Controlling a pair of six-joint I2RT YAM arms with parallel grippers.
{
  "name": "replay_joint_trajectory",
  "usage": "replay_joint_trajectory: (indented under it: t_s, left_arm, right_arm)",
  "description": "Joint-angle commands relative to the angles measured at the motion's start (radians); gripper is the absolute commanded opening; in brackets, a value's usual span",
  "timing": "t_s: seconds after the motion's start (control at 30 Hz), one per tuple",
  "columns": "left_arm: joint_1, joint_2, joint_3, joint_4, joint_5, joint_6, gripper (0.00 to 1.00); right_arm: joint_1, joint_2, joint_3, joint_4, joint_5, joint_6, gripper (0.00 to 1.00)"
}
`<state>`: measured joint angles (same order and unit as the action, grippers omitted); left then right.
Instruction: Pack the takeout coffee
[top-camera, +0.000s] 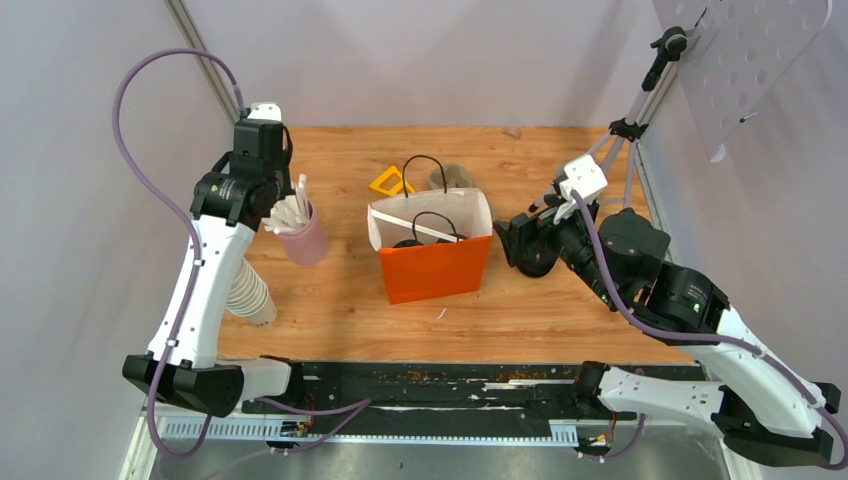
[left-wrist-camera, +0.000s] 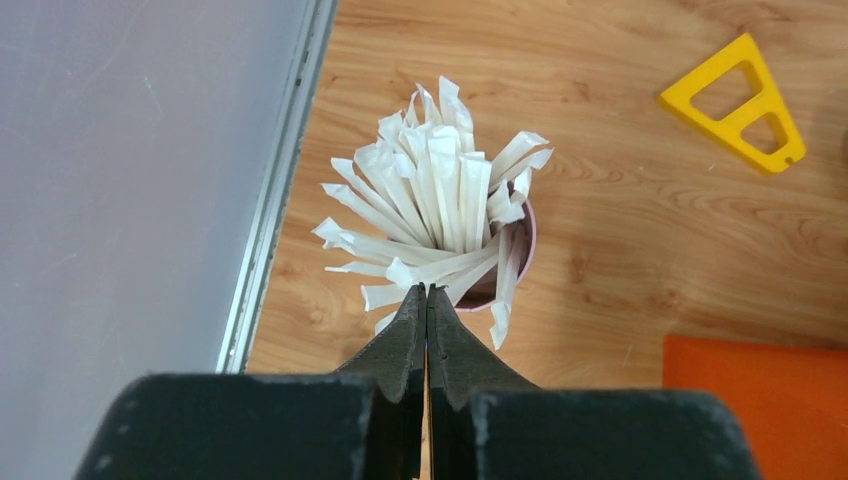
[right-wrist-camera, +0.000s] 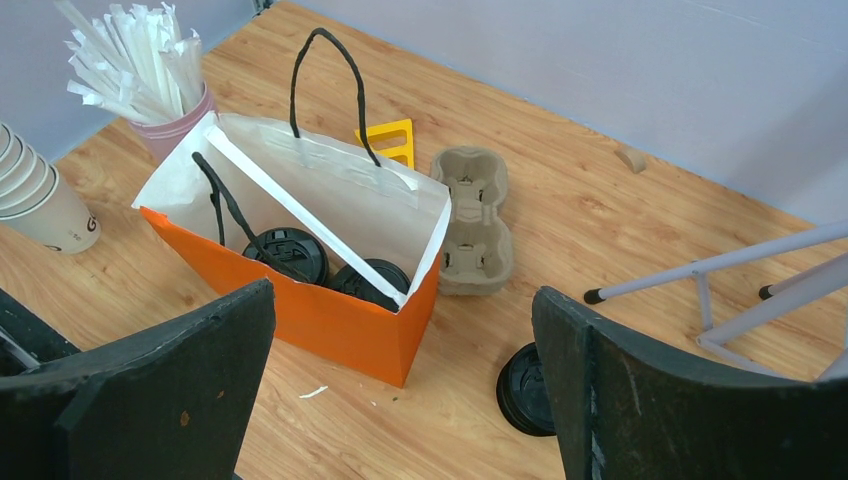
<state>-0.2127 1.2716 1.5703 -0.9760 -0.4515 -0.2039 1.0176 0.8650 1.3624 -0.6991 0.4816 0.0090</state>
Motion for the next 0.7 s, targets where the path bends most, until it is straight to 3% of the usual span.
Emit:
replay_joint_trajectory:
  t_s: [0.0, 0.2, 0.27, 0.33, 0.53, 0.67]
  left_arm:
    - [0.009, -0.018, 0.049, -0.042, 0.028, -0.023, 0.03]
    - [0.009, -0.036, 0.034, -0.055, 0.036, -0.030, 0.13]
    - [0.009, -0.044, 0.012, -0.051, 0.042, -0.029, 0.10]
    - [0.009, -0.053, 0.001, -0.047, 0.052, -0.026, 0.00]
    - [0.009, -0.051, 0.042, -0.059, 0.077, -0.032, 0.00]
    - [0.009, -0.056, 0.163, -0.088, 0.113, -0.061, 0.00]
  right_arm:
    - [-0.004, 0.007, 0.035, 0.018, 0.006, -0.004, 1.00]
    - [-0.004, 0.017, 0.033, 0.030, -0.011, -0.001, 1.00]
    - [-0.004, 0.023, 0.036, 0.032, -0.019, 0.003, 1.00]
    - [-0.004, 0.028, 0.041, 0.031, -0.024, 0.005, 1.00]
    - [-0.004, 0.034, 0.051, 0.030, -0.025, -0.005, 1.00]
    - [-0.004, 0.040, 0.062, 0.026, -0.028, -0.005, 1.00]
